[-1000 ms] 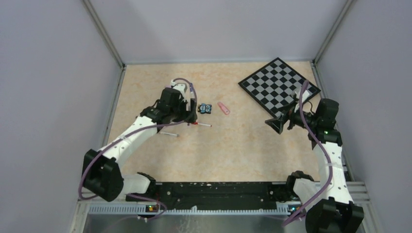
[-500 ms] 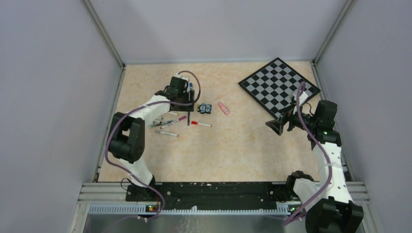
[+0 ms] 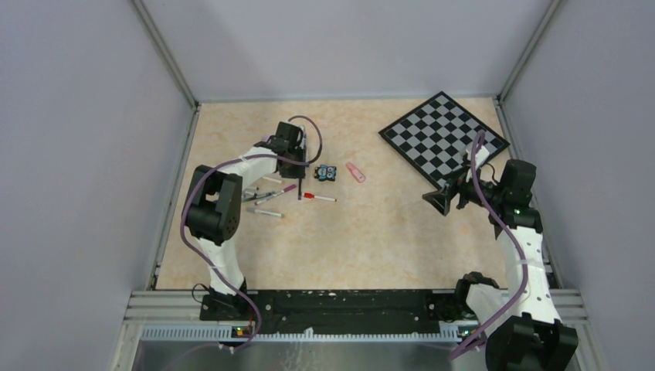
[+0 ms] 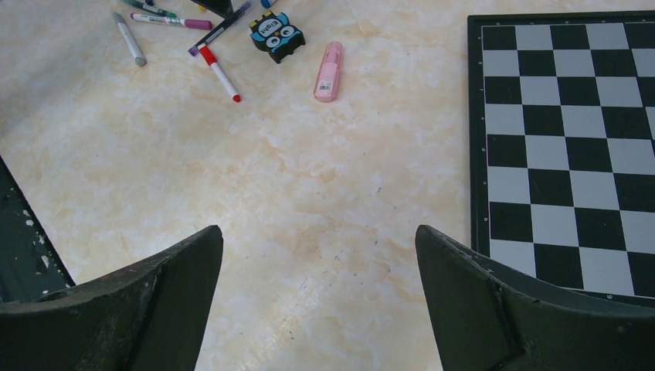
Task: Open the pen caps
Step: Pick up the pen from the center of the board.
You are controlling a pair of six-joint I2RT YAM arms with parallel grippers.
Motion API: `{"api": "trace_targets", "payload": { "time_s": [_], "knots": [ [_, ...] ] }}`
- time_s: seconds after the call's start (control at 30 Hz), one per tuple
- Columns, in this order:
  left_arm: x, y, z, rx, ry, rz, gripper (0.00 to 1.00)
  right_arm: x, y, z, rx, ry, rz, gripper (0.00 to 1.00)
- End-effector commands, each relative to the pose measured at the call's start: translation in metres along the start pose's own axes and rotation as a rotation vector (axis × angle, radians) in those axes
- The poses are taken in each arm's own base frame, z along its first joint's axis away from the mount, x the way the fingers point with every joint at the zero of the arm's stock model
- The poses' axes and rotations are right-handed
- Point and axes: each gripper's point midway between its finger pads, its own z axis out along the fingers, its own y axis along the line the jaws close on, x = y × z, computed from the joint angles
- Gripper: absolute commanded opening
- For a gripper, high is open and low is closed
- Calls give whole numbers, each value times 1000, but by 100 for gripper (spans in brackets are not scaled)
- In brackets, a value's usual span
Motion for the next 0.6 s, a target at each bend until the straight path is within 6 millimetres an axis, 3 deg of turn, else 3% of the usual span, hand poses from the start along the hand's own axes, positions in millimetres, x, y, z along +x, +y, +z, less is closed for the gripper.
{"api": "trace_targets", "payload": {
  "time_s": [0.0,0.33,0.57],
  "knots": [
    [-13,-3,5,9,-15,29,36,-8,4,1,-25,-23,-53,92],
    [1,0,15,-1,39,24,28,-7,4,1,-27,-23,-49,92],
    [11,9,18,-57,80,20,17,-9,5,1,-28,-27,-49,91]
  ]
}}
